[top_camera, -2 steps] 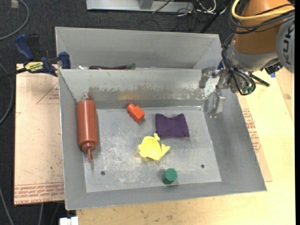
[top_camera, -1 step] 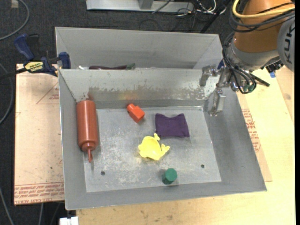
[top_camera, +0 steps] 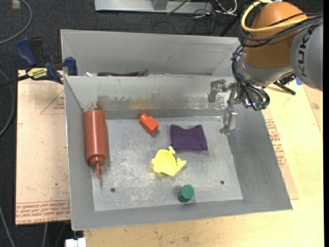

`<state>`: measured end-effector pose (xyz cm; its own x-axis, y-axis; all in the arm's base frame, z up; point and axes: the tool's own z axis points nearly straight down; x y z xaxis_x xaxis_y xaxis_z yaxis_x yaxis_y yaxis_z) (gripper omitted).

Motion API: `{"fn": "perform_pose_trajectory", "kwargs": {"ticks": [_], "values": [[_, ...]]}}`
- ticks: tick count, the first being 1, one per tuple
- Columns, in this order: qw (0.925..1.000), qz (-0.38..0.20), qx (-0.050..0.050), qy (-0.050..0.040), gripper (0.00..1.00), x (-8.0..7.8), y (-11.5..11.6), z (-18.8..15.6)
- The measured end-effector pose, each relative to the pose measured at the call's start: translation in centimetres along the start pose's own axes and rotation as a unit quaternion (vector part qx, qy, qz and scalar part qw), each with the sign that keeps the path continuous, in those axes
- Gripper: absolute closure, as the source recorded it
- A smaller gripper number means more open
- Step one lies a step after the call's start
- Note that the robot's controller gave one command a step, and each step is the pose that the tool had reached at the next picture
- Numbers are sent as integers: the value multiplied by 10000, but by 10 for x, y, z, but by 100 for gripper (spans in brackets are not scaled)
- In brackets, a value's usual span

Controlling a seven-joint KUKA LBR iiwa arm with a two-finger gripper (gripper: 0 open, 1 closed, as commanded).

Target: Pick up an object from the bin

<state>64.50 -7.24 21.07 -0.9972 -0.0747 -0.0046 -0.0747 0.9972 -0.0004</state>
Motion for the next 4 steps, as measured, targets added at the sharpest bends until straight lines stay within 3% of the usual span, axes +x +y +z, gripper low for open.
{"fn": "perform_pose_trajectory", "kwargs": {"ticks": [1,2,3,4], "values": [[9997,258,-10,13,0,16,20,33],[9966,823,-10,0,0,12,31,59],[9985,-541,-12,-7,0,16,34,96],[9983,587,-11,-11,100,9,48,140]]}}
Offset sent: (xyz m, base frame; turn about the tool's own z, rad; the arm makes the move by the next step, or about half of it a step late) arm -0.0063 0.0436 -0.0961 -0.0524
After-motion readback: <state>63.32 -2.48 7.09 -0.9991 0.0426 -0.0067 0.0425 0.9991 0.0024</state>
